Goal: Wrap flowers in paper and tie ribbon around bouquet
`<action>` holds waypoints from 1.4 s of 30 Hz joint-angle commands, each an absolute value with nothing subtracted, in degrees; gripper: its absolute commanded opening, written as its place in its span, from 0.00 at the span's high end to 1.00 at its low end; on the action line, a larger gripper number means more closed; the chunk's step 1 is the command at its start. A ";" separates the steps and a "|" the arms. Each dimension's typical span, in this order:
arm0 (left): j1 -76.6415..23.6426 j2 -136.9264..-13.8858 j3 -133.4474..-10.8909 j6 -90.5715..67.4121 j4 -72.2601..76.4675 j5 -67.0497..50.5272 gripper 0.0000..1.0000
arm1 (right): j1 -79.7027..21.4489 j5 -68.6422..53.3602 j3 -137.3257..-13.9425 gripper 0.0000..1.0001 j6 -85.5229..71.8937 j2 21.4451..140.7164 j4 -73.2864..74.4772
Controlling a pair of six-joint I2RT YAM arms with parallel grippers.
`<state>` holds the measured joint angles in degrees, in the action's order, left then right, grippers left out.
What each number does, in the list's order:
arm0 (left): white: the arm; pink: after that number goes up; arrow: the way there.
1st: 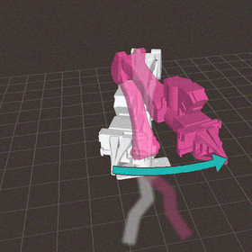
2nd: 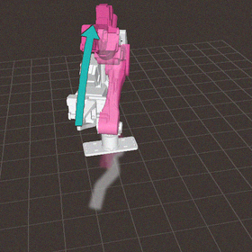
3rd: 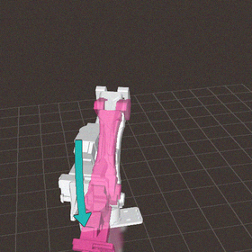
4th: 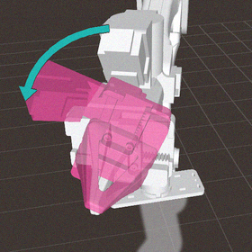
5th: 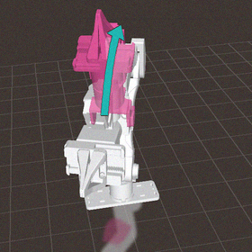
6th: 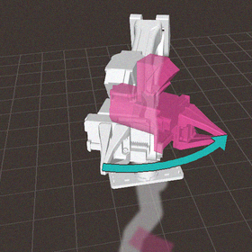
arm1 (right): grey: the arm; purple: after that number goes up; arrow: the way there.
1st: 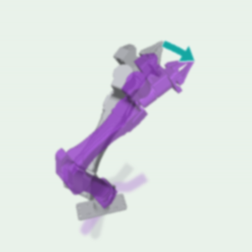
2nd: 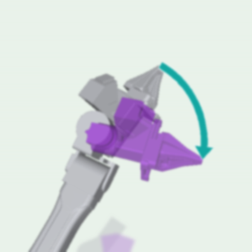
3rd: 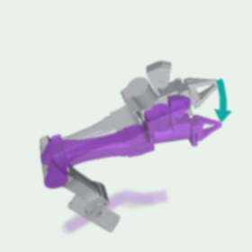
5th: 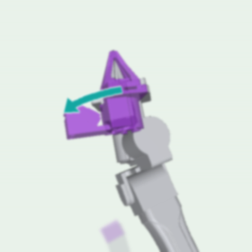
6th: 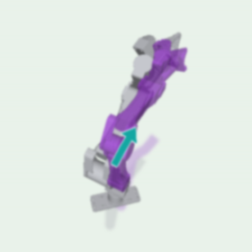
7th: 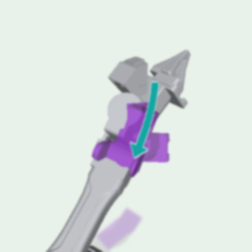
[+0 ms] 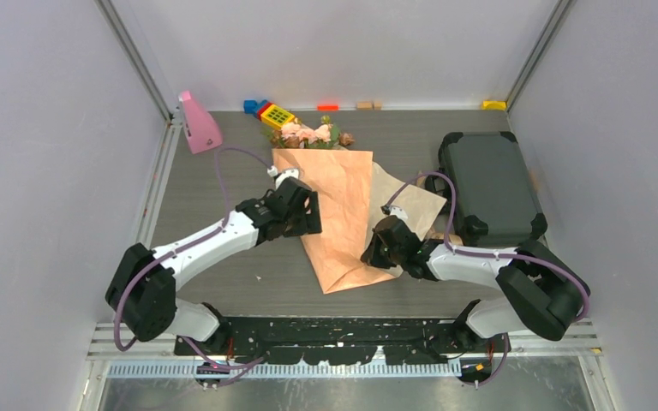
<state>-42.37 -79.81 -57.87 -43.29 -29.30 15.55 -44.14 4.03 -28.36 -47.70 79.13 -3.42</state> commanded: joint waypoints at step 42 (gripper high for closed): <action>-39.54 -94.26 -52.45 -46.69 -25.48 6.71 0.38 | -44.74 -21.49 -29.01 0.89 -45.24 94.18 -19.05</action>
